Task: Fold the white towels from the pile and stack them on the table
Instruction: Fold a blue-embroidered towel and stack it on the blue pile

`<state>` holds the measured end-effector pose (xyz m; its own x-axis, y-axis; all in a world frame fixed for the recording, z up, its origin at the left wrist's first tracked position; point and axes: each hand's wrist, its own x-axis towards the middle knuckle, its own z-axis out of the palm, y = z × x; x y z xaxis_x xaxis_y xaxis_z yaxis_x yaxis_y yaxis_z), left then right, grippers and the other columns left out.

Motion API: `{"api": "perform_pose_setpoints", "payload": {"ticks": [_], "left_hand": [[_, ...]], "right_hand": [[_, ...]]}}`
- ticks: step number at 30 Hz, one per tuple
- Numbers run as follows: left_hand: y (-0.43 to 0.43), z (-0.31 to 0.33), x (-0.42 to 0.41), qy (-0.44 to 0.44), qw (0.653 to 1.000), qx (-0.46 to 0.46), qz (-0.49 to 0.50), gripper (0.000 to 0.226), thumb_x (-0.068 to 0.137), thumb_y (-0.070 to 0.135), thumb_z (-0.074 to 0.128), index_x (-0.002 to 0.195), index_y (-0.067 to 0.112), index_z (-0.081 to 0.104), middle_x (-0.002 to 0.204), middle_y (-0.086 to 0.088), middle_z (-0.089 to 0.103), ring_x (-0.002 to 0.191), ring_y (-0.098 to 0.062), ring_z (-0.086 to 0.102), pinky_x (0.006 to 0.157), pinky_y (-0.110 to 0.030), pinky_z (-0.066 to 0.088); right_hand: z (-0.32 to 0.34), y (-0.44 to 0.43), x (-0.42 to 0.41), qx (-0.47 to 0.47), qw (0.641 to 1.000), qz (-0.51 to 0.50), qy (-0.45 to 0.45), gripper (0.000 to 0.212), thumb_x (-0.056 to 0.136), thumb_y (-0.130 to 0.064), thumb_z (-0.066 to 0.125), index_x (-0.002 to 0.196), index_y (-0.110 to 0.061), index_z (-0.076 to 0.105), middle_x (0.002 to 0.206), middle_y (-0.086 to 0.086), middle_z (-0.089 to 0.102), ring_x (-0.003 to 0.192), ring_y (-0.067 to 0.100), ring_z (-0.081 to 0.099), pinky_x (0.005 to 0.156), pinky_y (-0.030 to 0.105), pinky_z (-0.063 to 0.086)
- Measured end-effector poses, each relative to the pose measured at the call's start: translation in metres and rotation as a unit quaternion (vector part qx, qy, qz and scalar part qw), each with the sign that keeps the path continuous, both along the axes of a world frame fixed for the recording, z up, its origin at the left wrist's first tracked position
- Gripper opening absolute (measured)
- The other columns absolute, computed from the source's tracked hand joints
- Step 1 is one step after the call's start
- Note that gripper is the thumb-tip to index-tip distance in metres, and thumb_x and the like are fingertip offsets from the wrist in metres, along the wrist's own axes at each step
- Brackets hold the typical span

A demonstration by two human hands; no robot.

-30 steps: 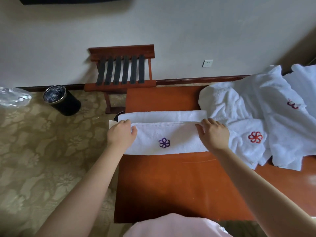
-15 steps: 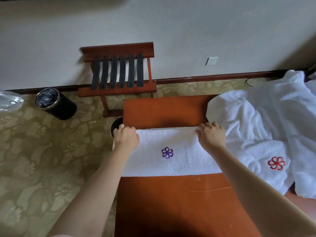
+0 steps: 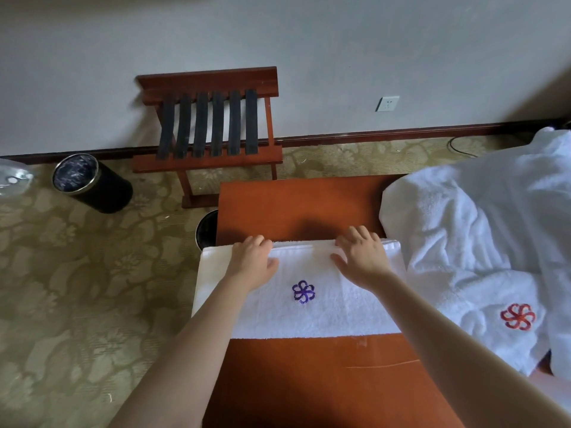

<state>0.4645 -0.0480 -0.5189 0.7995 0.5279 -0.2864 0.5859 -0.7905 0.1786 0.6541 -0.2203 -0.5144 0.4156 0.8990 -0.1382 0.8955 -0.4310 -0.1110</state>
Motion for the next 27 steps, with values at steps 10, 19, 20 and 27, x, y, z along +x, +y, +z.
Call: {"api": "perform_pose_setpoints", "payload": {"ticks": [10,19,20,27], "left_hand": [[0.022,0.0,0.009,-0.018,0.994,-0.087,0.068,0.021,0.097,0.031,0.047,0.096,0.012,0.057,0.089,-0.007,0.063,0.084,-0.027,0.056,0.062,-0.032,0.036],[-0.01,0.01,0.015,-0.094,0.988,0.116,0.041,0.011,0.076,0.013,0.068,0.078,0.01,0.058,0.082,-0.008,0.056,0.08,-0.031,0.054,0.066,-0.038,0.043],[-0.02,0.008,0.011,-0.145,0.982,0.114,0.029,0.014,0.072,0.007,0.07,0.07,0.009,0.057,0.074,-0.007,0.054,0.072,-0.03,0.053,0.059,-0.037,0.044],[-0.058,-0.019,-0.017,-0.213,0.976,0.02,0.03,0.029,0.081,-0.001,0.062,0.108,0.005,0.069,0.114,-0.007,0.064,0.101,-0.028,0.06,0.086,-0.04,0.05]], "right_hand": [[-0.002,0.026,0.016,0.01,0.995,0.023,0.1,0.019,0.097,-0.03,0.049,0.098,-0.014,0.06,0.095,0.002,0.061,0.094,0.024,0.053,0.076,0.032,0.039],[-0.003,0.024,-0.009,0.042,0.997,-0.056,-0.031,0.019,0.082,-0.029,0.068,0.093,-0.014,0.063,0.088,0.004,0.058,0.085,0.028,0.053,0.073,0.036,0.04],[-0.004,0.019,-0.017,0.082,0.993,-0.068,-0.053,0.02,0.078,-0.025,0.073,0.09,-0.013,0.063,0.085,0.006,0.057,0.078,0.029,0.053,0.069,0.037,0.042],[-0.026,-0.016,-0.074,0.28,0.957,-0.076,0.029,0.027,0.092,-0.018,0.045,0.11,-0.007,0.062,0.111,0.012,0.061,0.1,0.03,0.054,0.088,0.04,0.041]]}}
